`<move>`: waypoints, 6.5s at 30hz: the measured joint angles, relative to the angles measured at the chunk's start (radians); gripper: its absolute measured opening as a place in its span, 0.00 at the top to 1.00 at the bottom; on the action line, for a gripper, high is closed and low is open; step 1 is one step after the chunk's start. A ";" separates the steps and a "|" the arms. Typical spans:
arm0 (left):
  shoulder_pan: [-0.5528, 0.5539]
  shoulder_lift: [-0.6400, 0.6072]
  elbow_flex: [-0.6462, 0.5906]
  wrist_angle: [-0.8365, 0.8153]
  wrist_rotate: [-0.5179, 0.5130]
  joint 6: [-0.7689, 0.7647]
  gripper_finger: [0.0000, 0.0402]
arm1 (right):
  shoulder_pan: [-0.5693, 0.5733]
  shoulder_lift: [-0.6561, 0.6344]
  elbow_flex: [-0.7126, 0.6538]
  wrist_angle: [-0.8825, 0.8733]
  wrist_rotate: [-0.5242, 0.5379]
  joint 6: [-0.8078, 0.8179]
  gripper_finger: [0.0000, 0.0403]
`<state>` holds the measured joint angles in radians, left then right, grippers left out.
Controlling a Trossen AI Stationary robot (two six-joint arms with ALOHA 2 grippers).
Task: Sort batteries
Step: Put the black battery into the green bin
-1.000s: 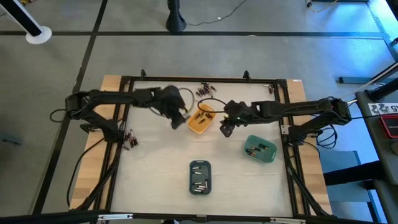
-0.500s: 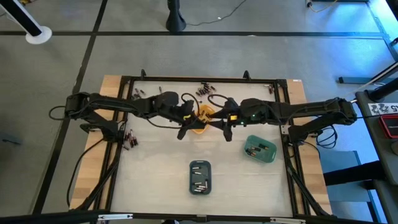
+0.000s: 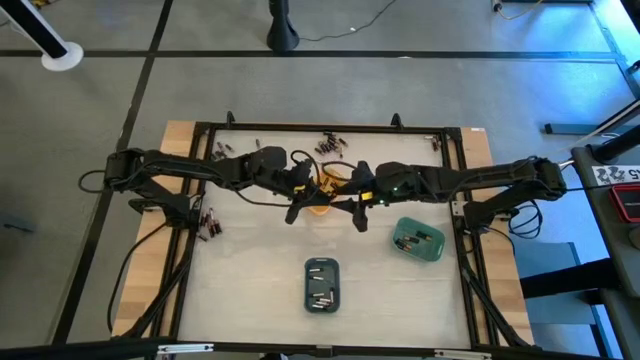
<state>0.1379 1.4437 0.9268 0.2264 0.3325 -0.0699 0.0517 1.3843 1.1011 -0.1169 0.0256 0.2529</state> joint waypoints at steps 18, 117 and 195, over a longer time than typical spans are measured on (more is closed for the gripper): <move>0.000 0.000 0.000 -0.010 -0.001 -0.001 0.88 | 0.000 0.018 0.000 0.021 0.033 -0.030 0.89; 0.287 0.001 0.001 -0.436 -0.206 -0.158 0.59 | 0.165 -0.339 0.017 -0.928 0.515 0.346 0.48; 0.239 0.012 -0.055 -0.522 -0.284 -0.321 0.59 | -1.155 0.531 0.248 -0.965 0.244 -0.321 0.48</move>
<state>0.3774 1.4559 0.8722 -0.2958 0.0482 -0.3904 -1.1033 1.9158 1.3495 -1.0817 0.2694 -0.0676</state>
